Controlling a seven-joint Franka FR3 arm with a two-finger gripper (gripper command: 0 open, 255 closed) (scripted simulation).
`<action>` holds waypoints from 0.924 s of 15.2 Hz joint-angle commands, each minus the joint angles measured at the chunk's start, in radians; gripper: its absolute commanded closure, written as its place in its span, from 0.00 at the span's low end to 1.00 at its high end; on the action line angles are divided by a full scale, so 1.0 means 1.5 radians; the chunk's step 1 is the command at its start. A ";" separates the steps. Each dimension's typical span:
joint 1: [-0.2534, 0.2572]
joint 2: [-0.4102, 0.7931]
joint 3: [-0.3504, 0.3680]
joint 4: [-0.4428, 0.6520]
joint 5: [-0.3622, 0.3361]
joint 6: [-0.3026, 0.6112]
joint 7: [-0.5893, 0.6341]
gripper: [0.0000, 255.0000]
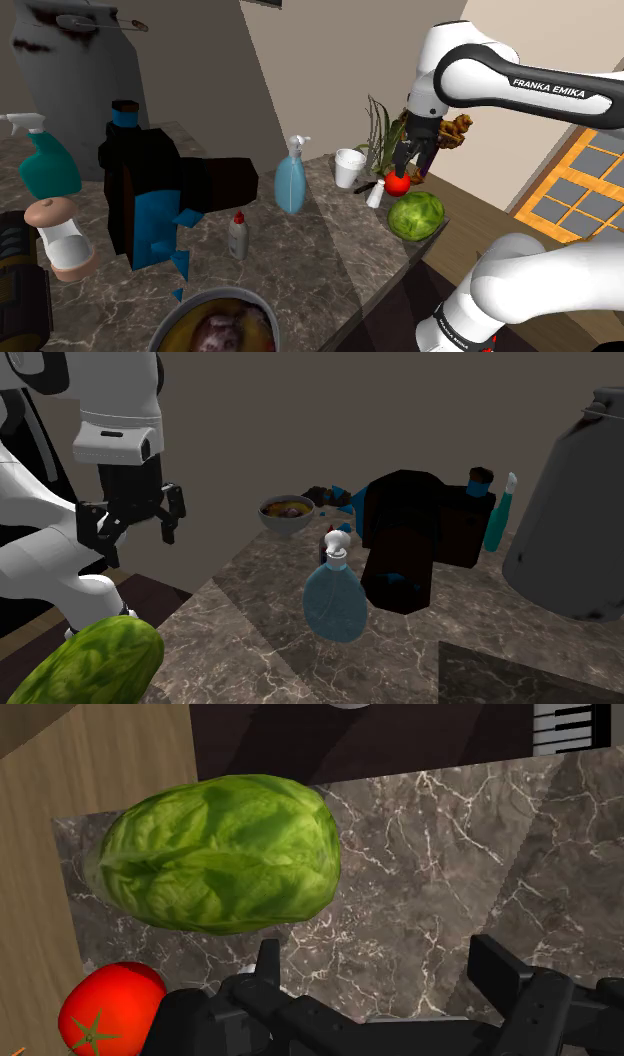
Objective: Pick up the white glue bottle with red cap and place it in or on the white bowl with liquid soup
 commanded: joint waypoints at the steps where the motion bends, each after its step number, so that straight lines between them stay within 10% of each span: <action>1: 0.000 0.000 0.000 0.000 0.000 0.000 0.000 0.00; 14: 0.096 0.095 0.057 -0.090 0.144 0.295 0.023 0.00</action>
